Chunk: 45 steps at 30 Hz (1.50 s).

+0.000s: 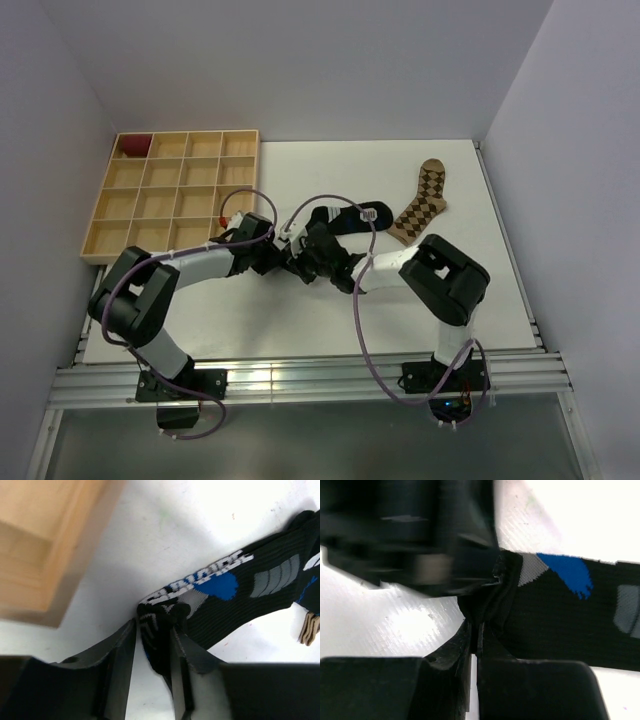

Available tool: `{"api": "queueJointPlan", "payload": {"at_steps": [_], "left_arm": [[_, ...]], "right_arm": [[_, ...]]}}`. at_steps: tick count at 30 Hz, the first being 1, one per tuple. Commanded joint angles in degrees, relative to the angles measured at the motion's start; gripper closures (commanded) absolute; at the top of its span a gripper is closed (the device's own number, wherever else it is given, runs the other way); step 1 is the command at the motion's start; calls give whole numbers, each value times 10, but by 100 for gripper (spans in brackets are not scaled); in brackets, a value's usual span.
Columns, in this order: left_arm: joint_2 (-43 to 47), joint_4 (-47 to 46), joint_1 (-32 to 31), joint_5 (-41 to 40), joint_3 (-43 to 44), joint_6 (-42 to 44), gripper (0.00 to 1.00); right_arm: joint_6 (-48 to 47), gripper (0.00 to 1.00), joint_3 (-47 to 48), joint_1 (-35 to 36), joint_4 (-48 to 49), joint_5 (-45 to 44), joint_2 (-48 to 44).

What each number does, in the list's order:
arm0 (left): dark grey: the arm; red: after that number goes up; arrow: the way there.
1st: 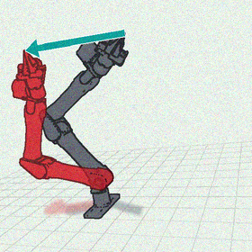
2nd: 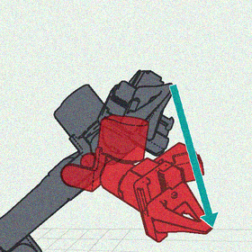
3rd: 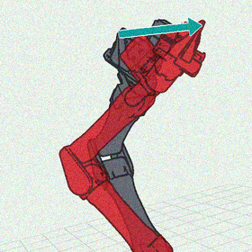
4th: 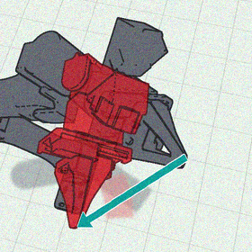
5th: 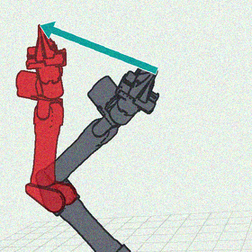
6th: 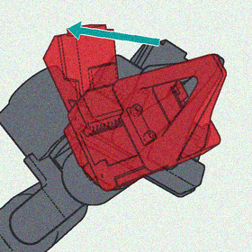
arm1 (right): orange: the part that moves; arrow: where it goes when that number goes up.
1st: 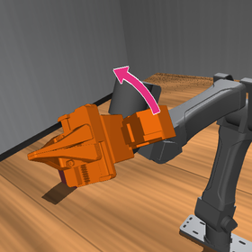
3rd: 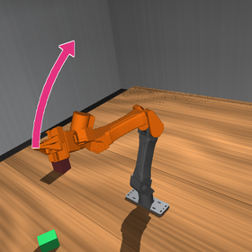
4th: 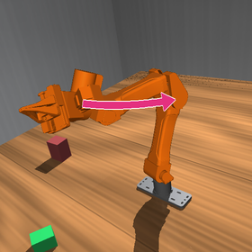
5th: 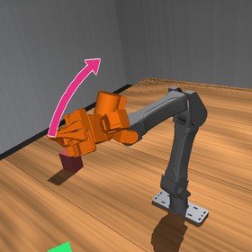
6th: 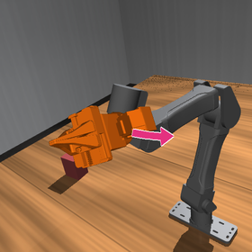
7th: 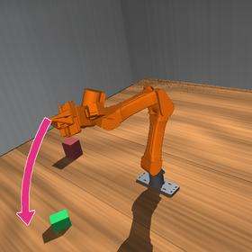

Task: Roll the socks
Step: Roll the sock at the center of the board.

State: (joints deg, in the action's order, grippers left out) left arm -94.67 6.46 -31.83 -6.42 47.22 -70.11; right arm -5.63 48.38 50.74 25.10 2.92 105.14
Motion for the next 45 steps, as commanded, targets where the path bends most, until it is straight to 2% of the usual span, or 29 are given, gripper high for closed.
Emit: {"api": "queueJointPlan", "payload": {"at_steps": [1,5,12,19,21,27,35,45], "left_arm": [[27,48,-2,-32,-36,8,58],[66,37,-1,-51,-50,-4,52],[137,-15,0,-68,-99,-22,37],[167,-90,0,-55,-139,-20,34],[157,-94,0,-46,-137,-19,34],[115,-116,0,-26,-129,-21,36],[94,-152,-1,-14,-120,-19,36],[44,-122,-1,-8,-86,-19,40]], "right_arm": [[83,100,25,-50,-44,153,2],[139,100,33,-111,-51,247,15],[239,100,69,-168,-66,384,72],[373,100,58,-207,32,477,117],[413,100,49,-214,52,484,129],[453,100,42,-230,67,481,147],[470,100,43,-238,64,479,162],[484,100,41,-242,71,477,168]]}}
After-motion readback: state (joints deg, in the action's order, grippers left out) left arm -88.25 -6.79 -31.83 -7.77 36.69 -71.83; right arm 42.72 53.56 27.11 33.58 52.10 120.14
